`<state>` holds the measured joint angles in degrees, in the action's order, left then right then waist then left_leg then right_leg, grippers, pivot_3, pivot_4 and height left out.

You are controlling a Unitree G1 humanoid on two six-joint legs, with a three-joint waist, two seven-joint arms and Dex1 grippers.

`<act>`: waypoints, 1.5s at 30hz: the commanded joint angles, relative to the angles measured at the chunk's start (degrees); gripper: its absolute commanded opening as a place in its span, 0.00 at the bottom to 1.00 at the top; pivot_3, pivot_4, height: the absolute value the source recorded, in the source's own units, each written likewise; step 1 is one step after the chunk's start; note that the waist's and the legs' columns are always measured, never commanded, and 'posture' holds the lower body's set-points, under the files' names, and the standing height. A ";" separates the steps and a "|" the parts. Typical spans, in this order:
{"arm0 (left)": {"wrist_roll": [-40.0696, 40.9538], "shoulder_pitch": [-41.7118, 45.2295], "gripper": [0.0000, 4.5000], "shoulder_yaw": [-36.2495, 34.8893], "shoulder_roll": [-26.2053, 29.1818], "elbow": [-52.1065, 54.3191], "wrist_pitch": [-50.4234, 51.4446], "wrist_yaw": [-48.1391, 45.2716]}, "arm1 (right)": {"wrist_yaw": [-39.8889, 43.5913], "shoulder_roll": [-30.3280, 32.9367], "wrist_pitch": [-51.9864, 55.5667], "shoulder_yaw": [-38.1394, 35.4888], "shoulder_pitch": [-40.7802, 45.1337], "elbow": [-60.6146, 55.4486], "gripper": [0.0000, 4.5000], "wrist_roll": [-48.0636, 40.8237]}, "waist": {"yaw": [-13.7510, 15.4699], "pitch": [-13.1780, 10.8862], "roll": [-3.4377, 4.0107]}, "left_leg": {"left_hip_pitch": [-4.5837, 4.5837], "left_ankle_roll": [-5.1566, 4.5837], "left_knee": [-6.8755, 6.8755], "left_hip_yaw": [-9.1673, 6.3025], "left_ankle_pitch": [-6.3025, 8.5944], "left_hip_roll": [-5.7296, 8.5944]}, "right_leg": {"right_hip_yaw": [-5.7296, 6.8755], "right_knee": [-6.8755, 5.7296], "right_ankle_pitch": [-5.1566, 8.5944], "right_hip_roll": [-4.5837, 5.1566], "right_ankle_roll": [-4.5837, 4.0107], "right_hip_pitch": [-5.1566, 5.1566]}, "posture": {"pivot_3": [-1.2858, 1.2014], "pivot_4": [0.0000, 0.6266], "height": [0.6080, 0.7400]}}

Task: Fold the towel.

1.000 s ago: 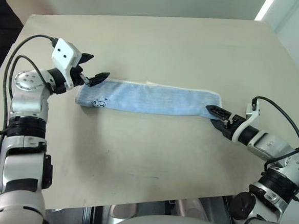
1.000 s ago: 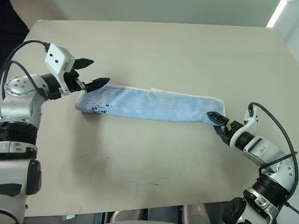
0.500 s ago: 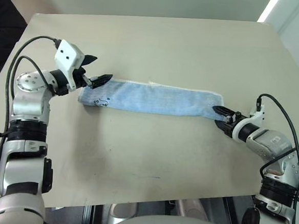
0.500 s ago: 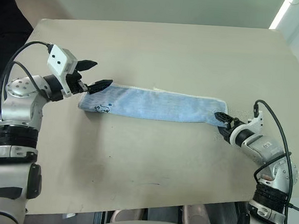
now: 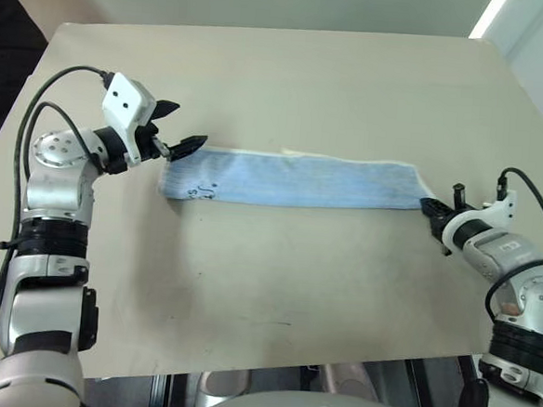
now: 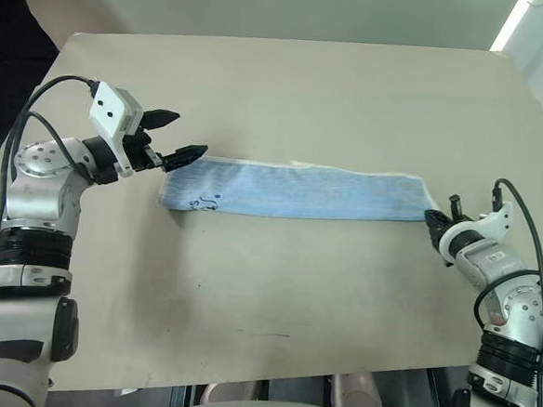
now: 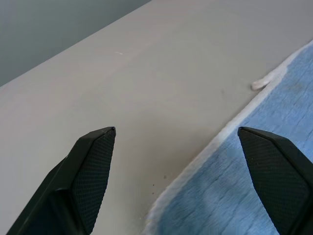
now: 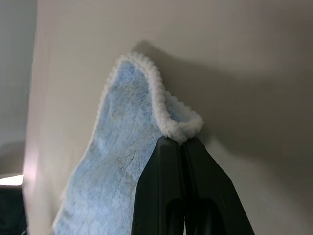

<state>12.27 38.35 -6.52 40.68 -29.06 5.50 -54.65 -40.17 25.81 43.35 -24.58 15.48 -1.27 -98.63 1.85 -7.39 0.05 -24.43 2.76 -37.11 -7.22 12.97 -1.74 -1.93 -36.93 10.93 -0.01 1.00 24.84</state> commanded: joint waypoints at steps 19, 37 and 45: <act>-0.10 2.16 0.96 0.82 -2.86 1.58 -0.72 0.36 | 64.97 25.52 4.78 33.00 16.82 -18.40 0.00 48.21 | -0.26 0.00 0.00 | -0.05 0.04 -0.15 0.15 -0.02 -0.04 | 0.13 0.03 -0.18 -0.06 -0.01 0.00 | 0.52 0.24 1.00; 0.92 -1.17 0.96 0.65 -4.11 7.82 2.19 1.02 | 75.75 12.54 0.18 43.57 22.73 -3.60 0.05 75.26 | -0.31 0.00 0.01 | -0.15 -0.15 -0.78 0.07 0.06 -0.08 | 0.12 -0.06 -0.28 0.01 -0.08 0.06 | 0.52 0.24 1.00; 1.22 -1.05 0.96 0.86 -4.40 8.25 2.98 0.93 | 81.38 12.55 2.20 39.75 20.54 -8.44 0.57 73.48 | -0.24 0.00 0.01 | -0.16 -0.15 -0.80 0.09 0.07 -0.07 | 0.12 -0.06 -0.27 0.01 -0.10 0.04 | 0.52 0.24 1.00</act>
<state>12.24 36.90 -5.04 36.41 -22.96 8.31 -53.60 39.76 37.69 45.51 18.43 35.76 -6.82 -24.14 1.61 -7.40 0.05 -24.59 2.61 -37.90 -7.14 13.04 -1.81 -1.81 -36.99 10.66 0.00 0.90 24.88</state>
